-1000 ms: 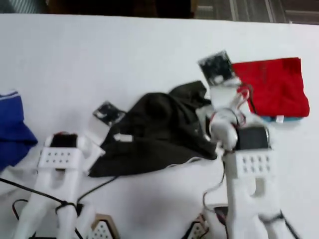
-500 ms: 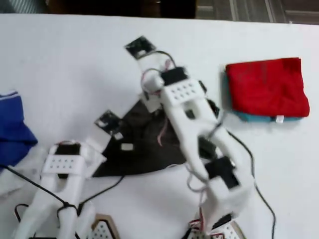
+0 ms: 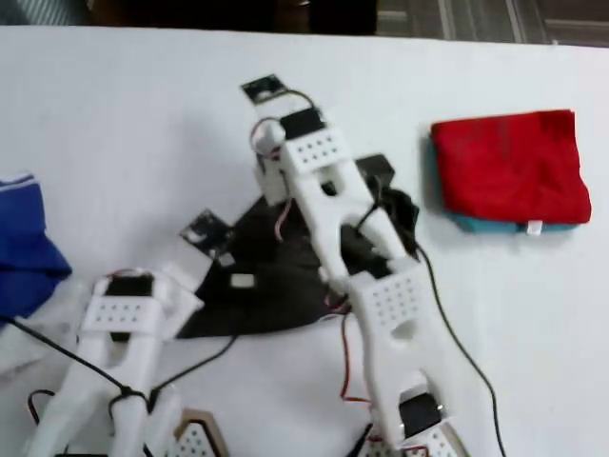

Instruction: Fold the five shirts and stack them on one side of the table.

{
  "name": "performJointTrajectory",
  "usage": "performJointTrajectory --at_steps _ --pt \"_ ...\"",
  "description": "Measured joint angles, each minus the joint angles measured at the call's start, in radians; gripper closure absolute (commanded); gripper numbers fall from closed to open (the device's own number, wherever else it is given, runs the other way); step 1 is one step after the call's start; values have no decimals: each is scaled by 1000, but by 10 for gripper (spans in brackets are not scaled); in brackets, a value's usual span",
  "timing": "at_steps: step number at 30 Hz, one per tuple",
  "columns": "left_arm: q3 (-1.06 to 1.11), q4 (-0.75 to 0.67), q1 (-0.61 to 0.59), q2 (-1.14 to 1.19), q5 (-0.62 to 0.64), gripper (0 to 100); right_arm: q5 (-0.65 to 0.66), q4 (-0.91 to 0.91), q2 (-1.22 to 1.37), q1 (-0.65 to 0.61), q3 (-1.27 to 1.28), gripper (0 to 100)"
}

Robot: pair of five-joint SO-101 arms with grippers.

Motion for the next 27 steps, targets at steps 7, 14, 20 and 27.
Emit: performJointTrajectory --at_steps 7,14,20,27 --pt "0 0 0 0 0 974 0 68 143 0 -144 803" --pt "0 0 0 0 0 974 0 92 167 6 -221 991" --pt "0 0 0 0 0 974 0 158 167 71 -368 980" --pt "0 0 0 0 2 975 2 163 153 157 -393 981"
